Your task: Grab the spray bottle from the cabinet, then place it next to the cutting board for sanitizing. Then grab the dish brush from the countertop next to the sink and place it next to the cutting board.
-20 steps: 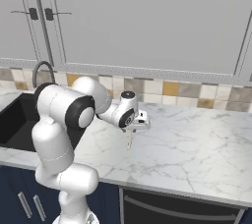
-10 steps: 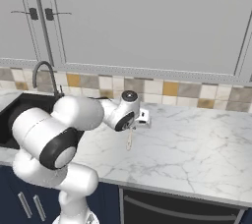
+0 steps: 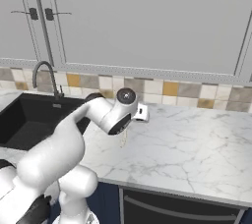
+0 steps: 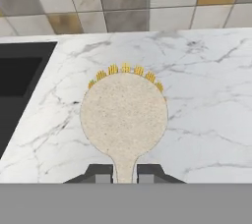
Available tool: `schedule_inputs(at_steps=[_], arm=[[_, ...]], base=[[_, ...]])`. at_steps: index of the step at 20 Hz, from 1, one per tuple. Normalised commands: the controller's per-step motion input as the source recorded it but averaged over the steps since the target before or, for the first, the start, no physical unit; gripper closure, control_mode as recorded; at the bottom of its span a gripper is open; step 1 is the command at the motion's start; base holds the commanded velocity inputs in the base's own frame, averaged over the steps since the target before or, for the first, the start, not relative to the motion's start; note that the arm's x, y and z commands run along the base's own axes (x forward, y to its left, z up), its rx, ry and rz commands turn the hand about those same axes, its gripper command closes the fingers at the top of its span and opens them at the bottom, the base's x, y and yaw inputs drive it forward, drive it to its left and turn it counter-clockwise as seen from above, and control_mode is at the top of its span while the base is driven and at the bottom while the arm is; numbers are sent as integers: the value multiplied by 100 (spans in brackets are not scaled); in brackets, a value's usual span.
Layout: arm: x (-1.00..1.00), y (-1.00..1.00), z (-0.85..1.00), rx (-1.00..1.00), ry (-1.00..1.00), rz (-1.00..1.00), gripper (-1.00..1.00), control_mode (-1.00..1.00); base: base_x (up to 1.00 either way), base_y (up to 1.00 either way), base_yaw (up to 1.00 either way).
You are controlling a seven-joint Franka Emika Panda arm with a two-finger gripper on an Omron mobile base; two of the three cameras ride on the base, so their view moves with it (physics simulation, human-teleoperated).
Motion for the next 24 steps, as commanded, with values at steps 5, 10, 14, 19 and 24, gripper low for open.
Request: schedule_inputs(at_steps=[5, 10, 14, 19, 24], arm=[[-45, 0, 100, 9, -5, 0, 100, -100], [-48, 0, 98, 4, 0, -1, 100, -100], [-72, 0, 75, 2, -4, -2, 100, -100], [0, 0, 0, 0, 0, 0, 100, 100], [0, 0, 0, 0, 0, 0, 100, 100]], base=[[0, 0, 0], [0, 0, 0], [0, 0, 0], [-100, -32, -7], [5, -100, -13]])
